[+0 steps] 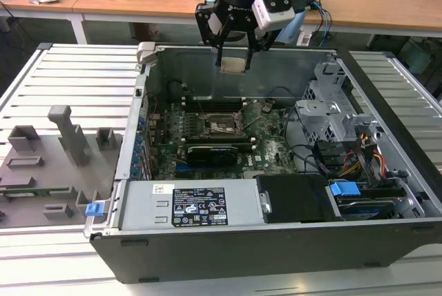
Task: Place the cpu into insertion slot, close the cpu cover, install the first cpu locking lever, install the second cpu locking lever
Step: 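Place the cpu into insertion slot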
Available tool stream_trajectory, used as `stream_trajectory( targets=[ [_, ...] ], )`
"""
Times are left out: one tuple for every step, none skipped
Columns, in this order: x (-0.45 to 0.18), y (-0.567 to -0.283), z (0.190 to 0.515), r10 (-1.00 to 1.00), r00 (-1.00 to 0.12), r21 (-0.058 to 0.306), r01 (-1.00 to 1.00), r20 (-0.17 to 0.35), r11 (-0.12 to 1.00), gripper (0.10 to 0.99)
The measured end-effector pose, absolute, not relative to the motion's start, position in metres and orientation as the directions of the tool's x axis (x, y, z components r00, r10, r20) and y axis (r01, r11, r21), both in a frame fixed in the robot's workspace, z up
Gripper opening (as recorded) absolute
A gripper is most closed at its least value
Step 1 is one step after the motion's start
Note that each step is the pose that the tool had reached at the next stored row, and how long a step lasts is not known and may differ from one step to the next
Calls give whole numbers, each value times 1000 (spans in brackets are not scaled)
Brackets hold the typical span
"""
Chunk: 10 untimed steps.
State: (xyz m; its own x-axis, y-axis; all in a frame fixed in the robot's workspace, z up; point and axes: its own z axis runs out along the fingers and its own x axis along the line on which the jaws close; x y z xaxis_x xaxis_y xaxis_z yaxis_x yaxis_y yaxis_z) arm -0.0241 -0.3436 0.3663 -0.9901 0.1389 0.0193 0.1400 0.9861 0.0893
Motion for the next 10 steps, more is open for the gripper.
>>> stream_trajectory(
  targets=[
    [-24, -344, 366, 141, -990, 89, 142, 19, 986, 537],
    [-24, -344, 366, 143, -990, 89, 144, 19, 986, 537],
    [-24, -344, 366, 145, -989, 89, 146, 19, 985, 537],
    [-24, -344, 366, 146, -989, 89, 148, 19, 985, 537],
    [-24, -344, 366, 150, -988, 89, 151, 19, 984, 537],
    [-24, -344, 366, 154, -988, 89, 155, 19, 984, 537],
    [-24, -344, 366, 157, -987, 89, 158, 19, 983, 537],
    [-24, -344, 366, 164, -986, 89, 165, 19, 982, 537],
    [-24, -344, 366, 175, -984, 89, 176, 19, 980, 537],
    [-24, -344, 366, 181, -983, 89, 182, 19, 979, 537]
  ],
)
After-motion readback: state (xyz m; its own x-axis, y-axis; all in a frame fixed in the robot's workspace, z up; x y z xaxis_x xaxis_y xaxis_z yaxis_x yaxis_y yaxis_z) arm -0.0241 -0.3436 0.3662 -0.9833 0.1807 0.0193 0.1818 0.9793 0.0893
